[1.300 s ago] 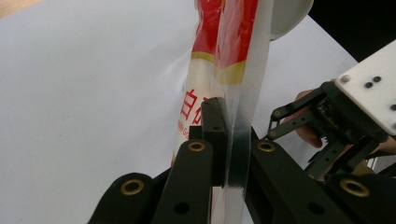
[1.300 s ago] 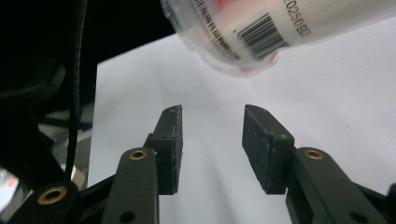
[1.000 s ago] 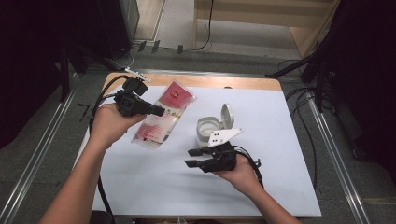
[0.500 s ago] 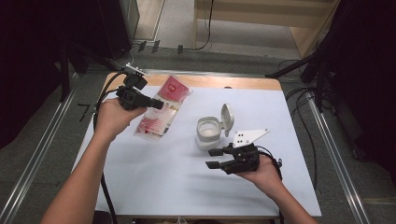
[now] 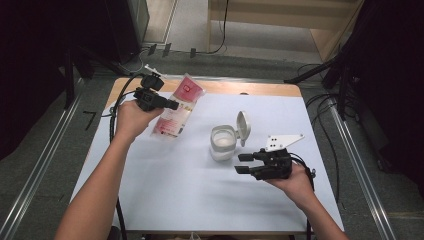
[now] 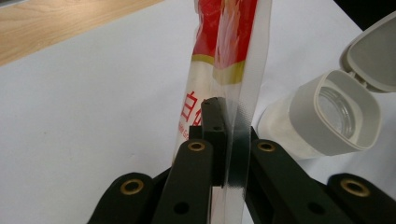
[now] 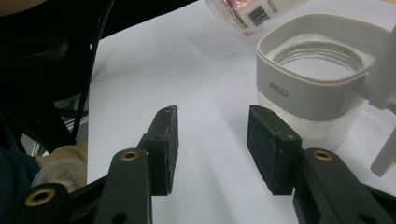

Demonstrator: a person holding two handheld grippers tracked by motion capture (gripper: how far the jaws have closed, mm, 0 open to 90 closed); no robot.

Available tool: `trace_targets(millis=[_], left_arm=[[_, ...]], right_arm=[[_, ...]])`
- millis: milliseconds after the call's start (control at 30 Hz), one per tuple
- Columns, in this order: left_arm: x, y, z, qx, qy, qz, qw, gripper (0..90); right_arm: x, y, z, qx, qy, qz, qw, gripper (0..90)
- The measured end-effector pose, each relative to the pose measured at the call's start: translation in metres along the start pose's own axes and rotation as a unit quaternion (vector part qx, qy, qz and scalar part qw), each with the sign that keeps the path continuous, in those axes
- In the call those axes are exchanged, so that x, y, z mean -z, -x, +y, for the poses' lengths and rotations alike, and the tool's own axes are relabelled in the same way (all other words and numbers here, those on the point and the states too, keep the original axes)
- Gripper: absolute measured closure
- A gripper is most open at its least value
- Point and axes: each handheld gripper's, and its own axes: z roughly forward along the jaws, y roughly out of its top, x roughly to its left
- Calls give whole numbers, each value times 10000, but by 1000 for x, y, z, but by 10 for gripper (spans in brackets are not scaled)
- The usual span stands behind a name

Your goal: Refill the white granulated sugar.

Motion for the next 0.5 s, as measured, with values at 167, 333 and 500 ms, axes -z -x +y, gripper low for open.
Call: trace_targets(millis=[167, 333, 500], left_arm=[[-4, -6, -8, -92, -55, 54, 9999, 900], [-7, -8, -17, 18, 68, 35, 10000, 900], [-2, -10, -27, -12, 173, 70, 9998, 900]], right_arm=[[2, 4, -3, -51, -35, -85, 9999, 539], [5, 7, -6, -110, -33, -137, 9998, 529], [9, 8, -7, -127, -17, -228, 9997, 530]])
